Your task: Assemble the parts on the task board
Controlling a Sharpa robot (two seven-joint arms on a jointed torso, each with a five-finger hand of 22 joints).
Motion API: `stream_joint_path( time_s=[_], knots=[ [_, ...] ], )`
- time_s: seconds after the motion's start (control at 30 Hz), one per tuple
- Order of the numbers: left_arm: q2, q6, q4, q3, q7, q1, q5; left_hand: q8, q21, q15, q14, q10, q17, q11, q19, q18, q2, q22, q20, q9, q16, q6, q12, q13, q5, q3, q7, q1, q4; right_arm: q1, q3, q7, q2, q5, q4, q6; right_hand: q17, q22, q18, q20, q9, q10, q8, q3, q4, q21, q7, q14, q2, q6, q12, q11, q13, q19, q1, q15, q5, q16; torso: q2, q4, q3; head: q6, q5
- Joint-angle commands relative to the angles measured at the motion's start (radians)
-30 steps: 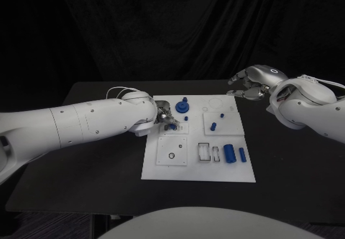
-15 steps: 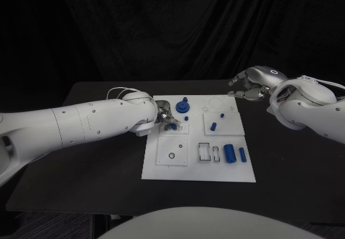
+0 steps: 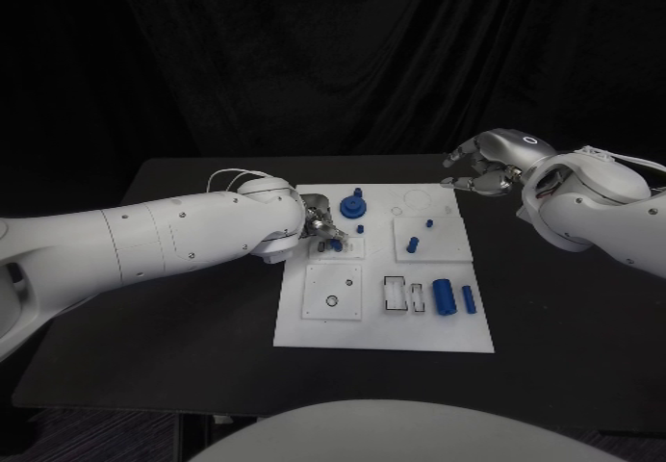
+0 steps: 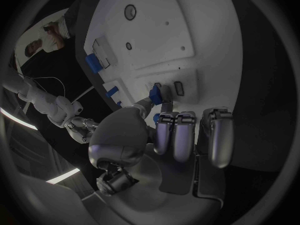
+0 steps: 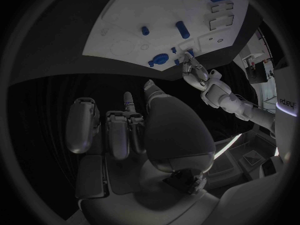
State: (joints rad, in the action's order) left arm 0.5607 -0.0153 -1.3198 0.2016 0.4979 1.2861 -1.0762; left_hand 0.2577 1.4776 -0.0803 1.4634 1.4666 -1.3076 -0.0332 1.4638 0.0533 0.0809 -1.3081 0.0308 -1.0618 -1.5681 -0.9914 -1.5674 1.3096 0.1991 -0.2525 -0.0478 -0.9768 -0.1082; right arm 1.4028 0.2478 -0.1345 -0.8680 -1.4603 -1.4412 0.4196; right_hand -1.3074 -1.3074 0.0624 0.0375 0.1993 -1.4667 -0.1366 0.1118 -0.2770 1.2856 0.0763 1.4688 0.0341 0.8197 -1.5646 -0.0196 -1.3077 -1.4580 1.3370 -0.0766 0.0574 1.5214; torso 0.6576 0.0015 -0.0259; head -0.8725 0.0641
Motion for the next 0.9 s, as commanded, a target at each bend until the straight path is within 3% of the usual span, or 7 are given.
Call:
stream_joint_path(
  time_s=[0.03,0.2,0.9],
  knots=[
    [-0.005,-0.035,-0.006,0.009,-0.010,-0.018,0.013,-0.015,-0.007,0.003,0.107,0.104,-0.263,0.006,0.003,-0.013,-0.005,-0.135,0.005,0.002,-0.003,0.004,-0.003,0.261,-0.014,0.005,0.003,0.010,-0.009,-0.003,-0.001,-0.022,0.000,-0.003,0.001,-0.012,-0.219,-0.179,0.001,0.001,-0.001,-0.090,0.000,-0.001,0.004,-0.007,-0.001,0.085,-0.002,0.009,0.005,0.006,-0.251,0.002,0.008,0.004,0.006,-0.005,0.000,-0.0001,-0.0006,0.000,0.001],
    [-0.004,-0.034,-0.006,0.009,-0.011,-0.018,0.013,-0.021,-0.007,0.004,0.107,0.104,-0.263,0.008,0.004,-0.013,-0.013,-0.136,0.006,0.003,-0.003,-0.001,-0.003,0.261,-0.035,0.019,0.002,0.019,-0.021,-0.003,-0.001,-0.023,0.000,-0.003,0.001,-0.013,-0.219,-0.179,0.001,0.001,-0.001,-0.090,0.000,-0.001,0.004,-0.007,-0.001,0.085,-0.002,0.009,0.005,0.006,-0.251,0.002,0.008,0.004,0.006,-0.005,0.001,0.0009,-0.0007,0.000,0.000],
    [0.007,-0.014,-0.005,0.009,-0.019,-0.022,0.013,-0.037,-0.005,0.006,0.107,0.104,-0.263,0.009,0.008,-0.014,-0.020,-0.142,0.008,0.002,-0.003,-0.009,-0.003,0.261,-0.056,0.058,0.000,0.044,-0.059,-0.005,-0.001,-0.022,-0.001,-0.003,0.002,-0.013,-0.218,-0.179,0.001,0.001,-0.002,-0.089,0.000,-0.002,0.006,-0.007,-0.001,0.085,0.000,0.010,0.006,0.006,-0.251,0.003,0.009,0.004,0.006,-0.006,0.001,0.0009,0.0001,0.000,0.005]
  ],
)
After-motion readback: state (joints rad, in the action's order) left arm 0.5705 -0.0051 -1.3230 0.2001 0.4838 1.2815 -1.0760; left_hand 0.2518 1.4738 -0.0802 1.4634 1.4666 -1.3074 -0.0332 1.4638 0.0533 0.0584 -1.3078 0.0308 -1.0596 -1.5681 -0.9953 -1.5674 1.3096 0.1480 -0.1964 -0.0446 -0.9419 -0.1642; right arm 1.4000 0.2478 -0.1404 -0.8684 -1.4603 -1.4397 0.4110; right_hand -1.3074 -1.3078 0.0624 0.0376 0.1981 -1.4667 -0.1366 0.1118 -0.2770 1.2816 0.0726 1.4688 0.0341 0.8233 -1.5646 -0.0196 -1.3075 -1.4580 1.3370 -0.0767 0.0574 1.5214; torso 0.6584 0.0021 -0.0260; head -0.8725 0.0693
